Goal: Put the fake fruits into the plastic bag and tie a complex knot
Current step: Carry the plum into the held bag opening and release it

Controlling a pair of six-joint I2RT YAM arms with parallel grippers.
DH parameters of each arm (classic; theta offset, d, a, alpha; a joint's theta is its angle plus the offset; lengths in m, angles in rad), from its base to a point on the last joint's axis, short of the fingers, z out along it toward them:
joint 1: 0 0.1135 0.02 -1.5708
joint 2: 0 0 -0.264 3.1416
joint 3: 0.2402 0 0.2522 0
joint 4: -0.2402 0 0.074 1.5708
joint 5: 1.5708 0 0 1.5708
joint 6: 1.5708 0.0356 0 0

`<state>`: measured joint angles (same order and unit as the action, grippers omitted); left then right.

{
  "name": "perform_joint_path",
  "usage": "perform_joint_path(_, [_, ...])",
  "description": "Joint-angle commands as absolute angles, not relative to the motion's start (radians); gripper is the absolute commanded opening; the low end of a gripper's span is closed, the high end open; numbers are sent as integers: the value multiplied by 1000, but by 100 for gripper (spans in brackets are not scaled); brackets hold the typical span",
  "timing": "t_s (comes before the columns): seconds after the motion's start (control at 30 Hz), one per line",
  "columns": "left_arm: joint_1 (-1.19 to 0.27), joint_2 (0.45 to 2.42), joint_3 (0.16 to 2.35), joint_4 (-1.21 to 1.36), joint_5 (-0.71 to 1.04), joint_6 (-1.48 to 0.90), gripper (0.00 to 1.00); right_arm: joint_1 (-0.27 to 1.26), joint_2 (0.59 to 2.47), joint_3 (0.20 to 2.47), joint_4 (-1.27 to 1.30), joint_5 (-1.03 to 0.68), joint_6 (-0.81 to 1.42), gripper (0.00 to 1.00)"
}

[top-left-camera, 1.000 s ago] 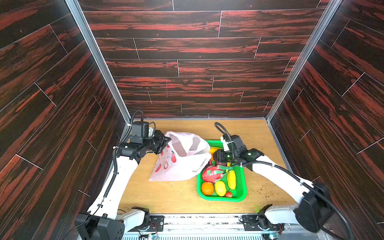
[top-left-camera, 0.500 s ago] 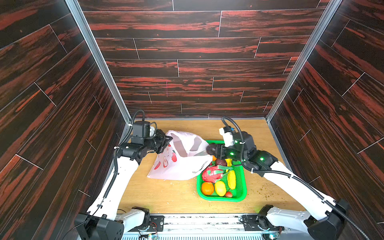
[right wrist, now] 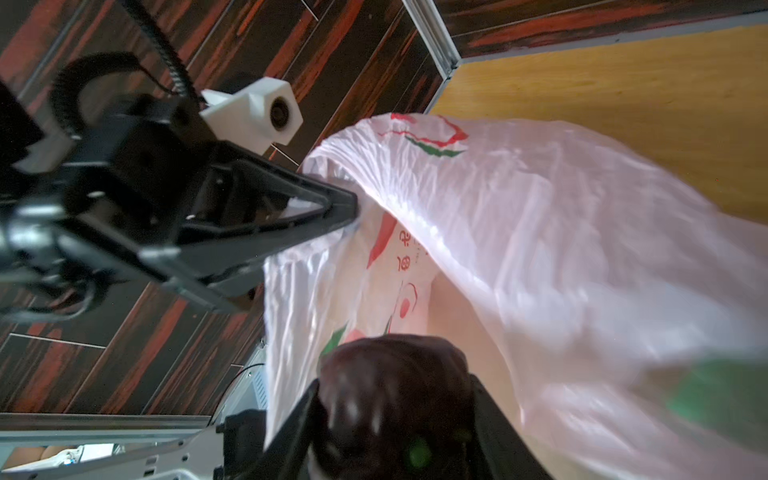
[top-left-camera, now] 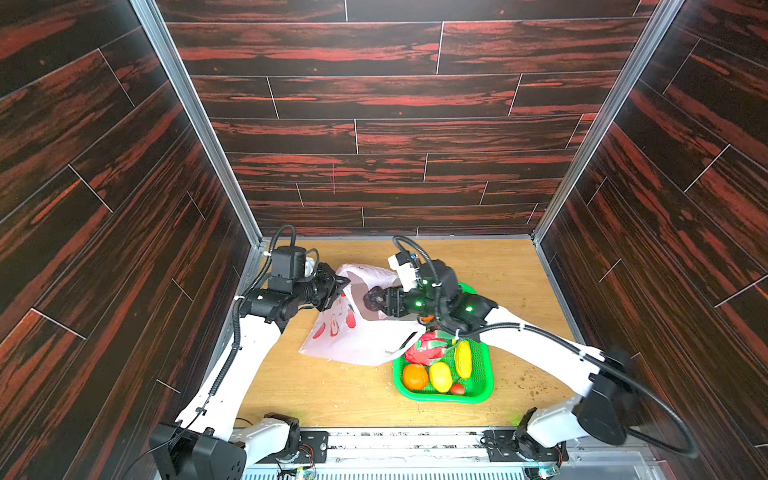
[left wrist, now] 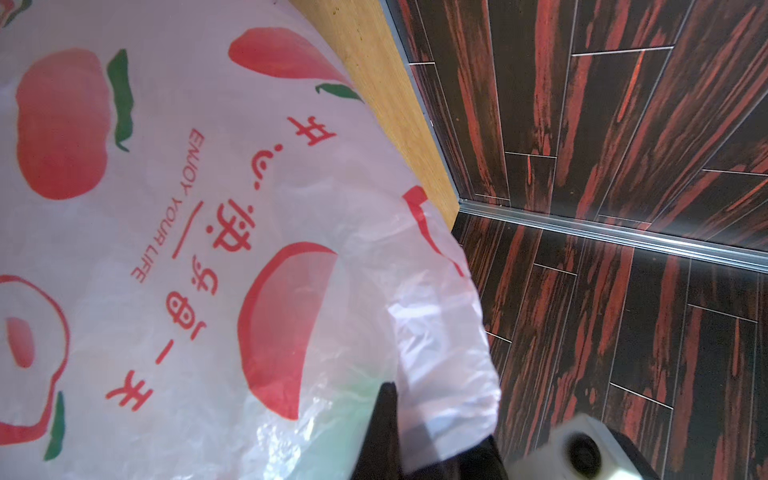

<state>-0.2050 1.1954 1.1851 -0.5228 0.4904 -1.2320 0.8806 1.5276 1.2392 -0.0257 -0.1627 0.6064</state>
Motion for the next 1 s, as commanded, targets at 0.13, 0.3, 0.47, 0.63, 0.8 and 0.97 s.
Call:
perform_joint_path(0.13, [-212, 1166, 1175, -500, 496, -1251, 0, 890, 1659, 1298, 99, -193, 660, 46])
perform_joint_path(0.3, [-214, 1164, 1170, -499, 494, -1252, 0, 890, 1679, 1315, 86, -193, 654, 62])
perform_joint_path(0.47, [-215, 1166, 1172, -500, 493, -1252, 0, 890, 1660, 1309, 55, -165, 632, 73])
perform_joint_path(0.63, [-215, 1166, 1174, -503, 491, -1252, 0, 890, 1614, 1295, 16, -118, 607, 74])
perform_joint_path(0.8, [-215, 1165, 1170, -505, 489, -1254, 0, 890, 1570, 1291, -34, -91, 590, 74])
perform_joint_path(0.97, [-215, 1164, 1166, -504, 486, -1252, 0, 890, 1517, 1296, -99, -49, 571, 74])
